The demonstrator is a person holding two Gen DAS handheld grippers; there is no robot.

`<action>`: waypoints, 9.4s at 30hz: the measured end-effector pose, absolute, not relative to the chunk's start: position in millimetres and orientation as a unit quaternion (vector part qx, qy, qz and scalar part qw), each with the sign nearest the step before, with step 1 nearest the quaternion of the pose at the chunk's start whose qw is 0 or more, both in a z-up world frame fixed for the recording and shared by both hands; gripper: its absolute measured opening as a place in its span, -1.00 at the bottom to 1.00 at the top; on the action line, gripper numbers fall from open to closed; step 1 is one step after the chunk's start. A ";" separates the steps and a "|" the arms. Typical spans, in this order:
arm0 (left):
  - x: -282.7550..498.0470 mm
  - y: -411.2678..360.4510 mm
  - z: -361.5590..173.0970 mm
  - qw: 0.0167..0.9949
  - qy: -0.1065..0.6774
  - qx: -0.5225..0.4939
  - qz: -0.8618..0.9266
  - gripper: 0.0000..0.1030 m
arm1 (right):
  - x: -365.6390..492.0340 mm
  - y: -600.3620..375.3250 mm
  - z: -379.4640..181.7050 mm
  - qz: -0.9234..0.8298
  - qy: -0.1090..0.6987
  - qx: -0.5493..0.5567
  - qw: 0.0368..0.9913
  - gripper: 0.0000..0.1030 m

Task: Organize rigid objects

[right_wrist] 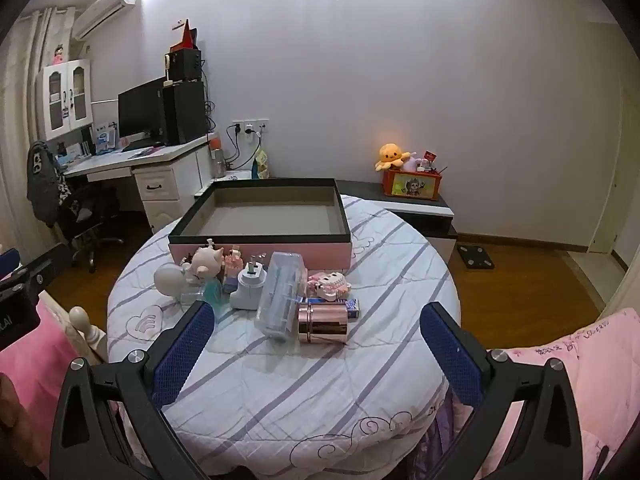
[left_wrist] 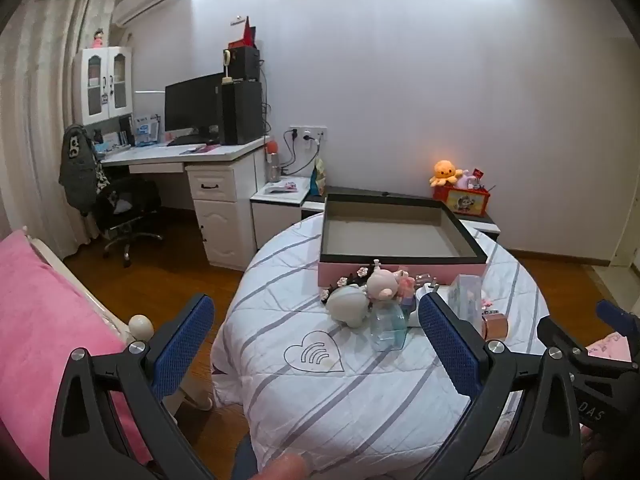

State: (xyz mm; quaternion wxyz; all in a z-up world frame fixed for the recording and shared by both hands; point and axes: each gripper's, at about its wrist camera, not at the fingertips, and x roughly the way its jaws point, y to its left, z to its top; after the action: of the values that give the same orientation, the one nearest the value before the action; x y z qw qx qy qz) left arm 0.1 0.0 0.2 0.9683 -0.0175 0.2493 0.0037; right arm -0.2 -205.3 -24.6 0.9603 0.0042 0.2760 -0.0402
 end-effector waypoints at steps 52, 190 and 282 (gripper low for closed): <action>-7.5 -12.1 21.8 0.976 0.216 -0.014 0.009 1.00 | 7.8 -196.1 2.9 -0.018 0.249 -0.002 0.968 1.00; 227.5 -42.8 -32.8 0.947 0.311 -0.021 -0.082 -0.25 | 252.0 -224.4 -43.7 0.119 0.358 0.047 0.925 -0.36; 77.0 -3.1 -85.7 0.932 0.361 -0.043 -0.004 1.00 | 88.7 -249.5 -113.0 0.000 0.414 0.053 0.909 0.69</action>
State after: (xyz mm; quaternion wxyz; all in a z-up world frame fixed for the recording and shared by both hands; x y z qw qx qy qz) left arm 77.0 -3.1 -85.7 0.9317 -0.0427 0.3608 -0.0038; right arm 88.7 -249.5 -113.0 0.9089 0.0533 0.4136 -0.0001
